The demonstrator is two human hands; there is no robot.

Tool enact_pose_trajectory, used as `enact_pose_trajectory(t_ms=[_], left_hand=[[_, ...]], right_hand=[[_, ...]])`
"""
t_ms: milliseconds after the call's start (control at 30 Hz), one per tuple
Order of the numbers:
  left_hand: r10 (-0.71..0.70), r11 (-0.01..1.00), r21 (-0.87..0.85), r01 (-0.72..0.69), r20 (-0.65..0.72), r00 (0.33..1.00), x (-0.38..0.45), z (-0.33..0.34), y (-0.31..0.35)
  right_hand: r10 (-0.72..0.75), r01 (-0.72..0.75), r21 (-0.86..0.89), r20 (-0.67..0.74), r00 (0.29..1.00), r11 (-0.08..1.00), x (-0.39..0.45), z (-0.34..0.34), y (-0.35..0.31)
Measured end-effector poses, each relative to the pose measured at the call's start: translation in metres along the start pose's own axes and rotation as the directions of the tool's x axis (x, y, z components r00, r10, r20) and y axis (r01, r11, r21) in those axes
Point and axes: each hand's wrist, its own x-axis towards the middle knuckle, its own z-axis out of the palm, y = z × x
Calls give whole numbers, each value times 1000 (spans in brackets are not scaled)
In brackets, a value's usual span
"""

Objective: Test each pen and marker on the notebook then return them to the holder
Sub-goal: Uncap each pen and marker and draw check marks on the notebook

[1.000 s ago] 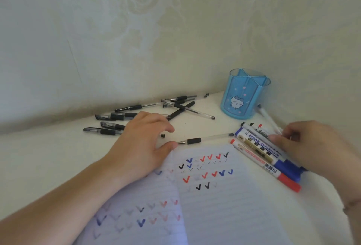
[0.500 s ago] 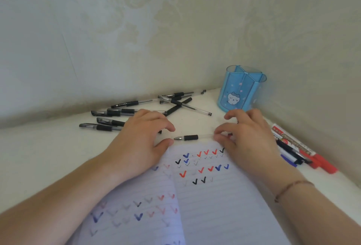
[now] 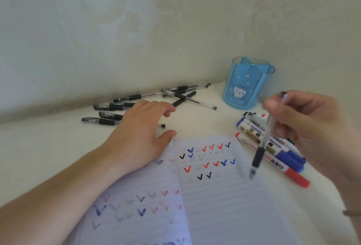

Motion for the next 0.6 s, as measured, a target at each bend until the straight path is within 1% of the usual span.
enact_pose_trajectory(t_ms=[67,100,133,167,200,233,267,300,333,367,400,433,533,600], left_hand=[[8,1000,-1,-8,-2,1000,0,0,0],[12,1000,-1,-12,3,1000,0,0,0],[15,1000,-1,-15,7,1000,0,0,0],[17,1000,-1,-17,9,1000,0,1,1],[18,1000,0,-18,10,1000,-1,1,1],[20,1000,2,-20,10,1000,-1,1,1],[22,1000,5,-22,13,1000,-1,1,0],[25,1000,10,-26,15,1000,-1,1,0],[29,999,15,-29,17,999,-1,1,0],[32,999,19,-32,19,999,0,1,-1],[32,999,22,-32,22,999,0,1,-1],[31,999,23,-31,28,999,0,2,-1],[21,1000,21,-22,46,999,0,2,-2],[15,1000,16,-16,52,999,0,2,-2]], right_hand=[[20,-20,-59,-2,1000,998,-4,12,-1],[3,0,-110,28,1000,994,-6,18,-3],[-32,50,-221,84,996,974,-8,20,-1],[-34,94,-378,163,986,921,-10,22,1],[-4,131,-522,238,971,843,-12,21,4],[55,152,-626,298,953,765,-14,21,6],[99,154,-675,321,942,721,-14,21,8],[113,147,-674,325,939,724,-14,23,6],[97,119,-613,307,947,781,-13,25,5],[78,71,-495,276,958,866,-12,26,4],[78,22,-372,251,965,928,-11,28,4],[93,-10,-299,265,960,954,-10,29,4],[171,-71,-274,363,916,959,-8,31,16],[204,-81,-316,382,901,945,-7,30,24]])
